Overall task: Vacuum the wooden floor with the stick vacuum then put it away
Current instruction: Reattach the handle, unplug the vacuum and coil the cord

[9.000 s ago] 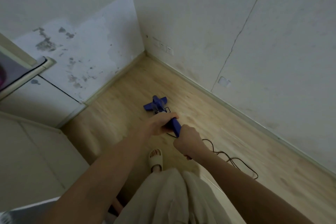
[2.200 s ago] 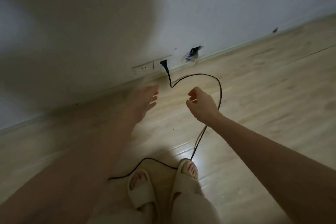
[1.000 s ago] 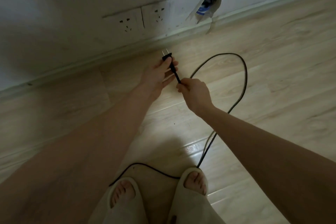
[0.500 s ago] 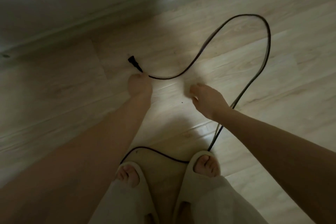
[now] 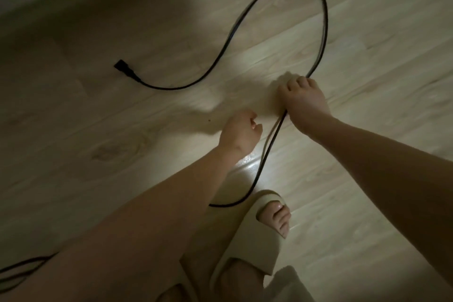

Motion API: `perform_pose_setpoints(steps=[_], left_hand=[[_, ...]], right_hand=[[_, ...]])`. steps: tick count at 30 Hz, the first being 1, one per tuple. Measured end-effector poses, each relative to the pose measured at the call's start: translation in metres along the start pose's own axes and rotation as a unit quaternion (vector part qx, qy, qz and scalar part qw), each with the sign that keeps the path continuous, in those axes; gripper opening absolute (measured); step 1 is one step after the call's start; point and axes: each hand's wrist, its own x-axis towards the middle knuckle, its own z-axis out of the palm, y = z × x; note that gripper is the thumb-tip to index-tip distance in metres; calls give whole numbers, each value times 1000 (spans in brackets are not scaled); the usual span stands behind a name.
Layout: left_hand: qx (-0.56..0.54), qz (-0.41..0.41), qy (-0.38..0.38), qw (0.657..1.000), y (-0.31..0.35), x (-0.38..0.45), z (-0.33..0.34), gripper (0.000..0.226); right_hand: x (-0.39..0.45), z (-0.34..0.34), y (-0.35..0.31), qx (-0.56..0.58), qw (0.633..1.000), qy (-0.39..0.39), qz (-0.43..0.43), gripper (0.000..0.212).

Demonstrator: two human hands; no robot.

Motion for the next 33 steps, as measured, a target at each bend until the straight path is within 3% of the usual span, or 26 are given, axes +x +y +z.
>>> perform_pose_setpoints(steps=[3, 6, 11, 13, 16, 21, 26, 30, 33], left_hand=[[-18, 4, -70, 997, 9, 5, 18, 42], [-111, -32, -123, 986, 19, -9, 21, 19], [-82, -19, 26, 996, 41, -66, -37, 27], [-79, -41, 98, 991, 48, -94, -74, 27], [-99, -140, 184, 968, 67, -145, -135, 31], [-106, -204, 219, 948, 143, -254, -227, 30], [-90, -172, 245, 950, 226, -370, -294, 29], [-68, -143, 280, 947, 259, -450, -333, 23], [-64, -126, 340, 930, 272, -509, -358, 23]], right_hand=[[5, 14, 16, 1, 999, -16, -41, 63], [-3, -6, 21, 53, 993, -40, -97, 49], [-28, -70, 21, 160, 981, -79, -80, 20], [-42, -108, 25, 175, 977, -119, -40, 26], [-70, -175, 28, 206, 966, -157, -4, 35], [-123, -324, 0, 322, 929, -178, 26, 31], [-166, -470, -27, 483, 864, -136, 43, 36], [-199, -569, -31, 595, 791, -142, -14, 38], [-229, -630, -28, 604, 776, -155, -91, 42]])
